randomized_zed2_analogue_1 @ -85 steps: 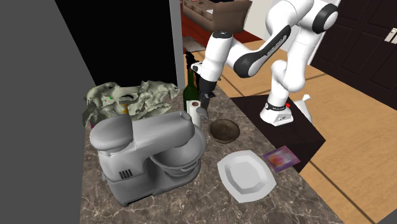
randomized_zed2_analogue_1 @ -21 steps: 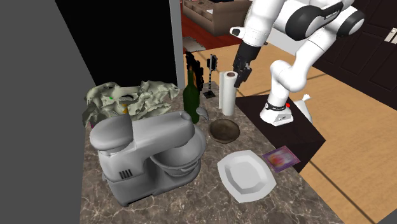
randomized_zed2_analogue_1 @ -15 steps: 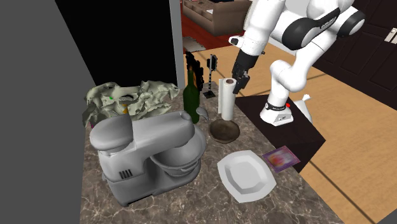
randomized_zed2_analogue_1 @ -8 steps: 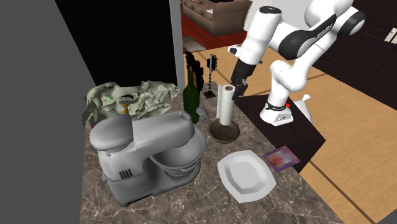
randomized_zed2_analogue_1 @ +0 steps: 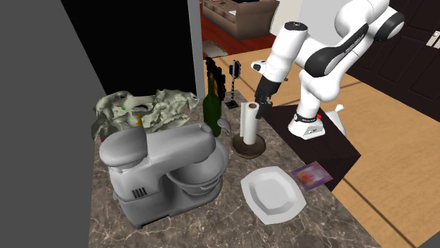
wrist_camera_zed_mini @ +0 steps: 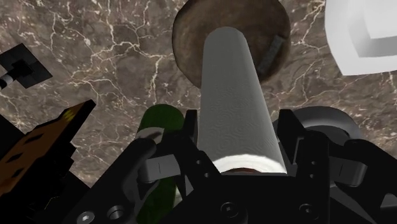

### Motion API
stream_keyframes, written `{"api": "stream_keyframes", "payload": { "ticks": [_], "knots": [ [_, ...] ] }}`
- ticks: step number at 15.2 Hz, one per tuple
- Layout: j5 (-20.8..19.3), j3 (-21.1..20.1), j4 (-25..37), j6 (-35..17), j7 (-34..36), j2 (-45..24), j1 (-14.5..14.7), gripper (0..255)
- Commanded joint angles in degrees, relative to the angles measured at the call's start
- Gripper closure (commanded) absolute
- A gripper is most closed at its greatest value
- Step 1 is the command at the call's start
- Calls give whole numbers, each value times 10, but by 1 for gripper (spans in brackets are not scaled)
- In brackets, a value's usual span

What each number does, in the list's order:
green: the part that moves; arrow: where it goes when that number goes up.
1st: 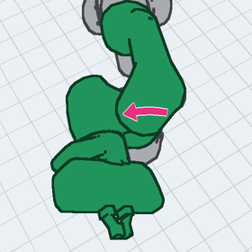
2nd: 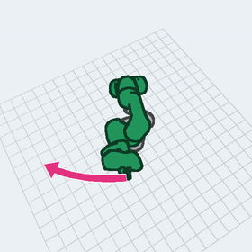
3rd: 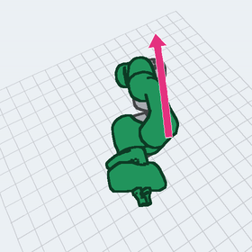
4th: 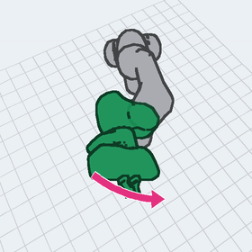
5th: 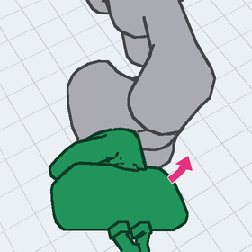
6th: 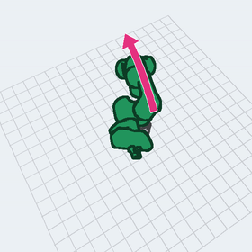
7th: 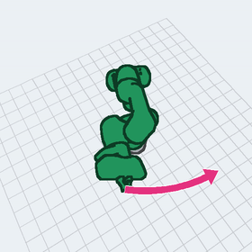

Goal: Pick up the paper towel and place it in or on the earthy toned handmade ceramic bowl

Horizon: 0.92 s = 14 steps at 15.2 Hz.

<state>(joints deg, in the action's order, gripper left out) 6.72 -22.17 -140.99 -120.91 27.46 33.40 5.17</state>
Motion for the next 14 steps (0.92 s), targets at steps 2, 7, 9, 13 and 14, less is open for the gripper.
{"api": "stream_keyframes", "payload": {
  "ticks": [2,7,9,13,14],
  "knots": [
    [1,-1,-4,-4,1,0,1,255],
    [1,-1,-4,-4,1,0,1,255],
    [1,-1,-4,-4,1,0,1,0],
    [1,-1,-4,-4,1,0,1,0],
    [1,2,9,17,0,8,2,0]
  ]
}}
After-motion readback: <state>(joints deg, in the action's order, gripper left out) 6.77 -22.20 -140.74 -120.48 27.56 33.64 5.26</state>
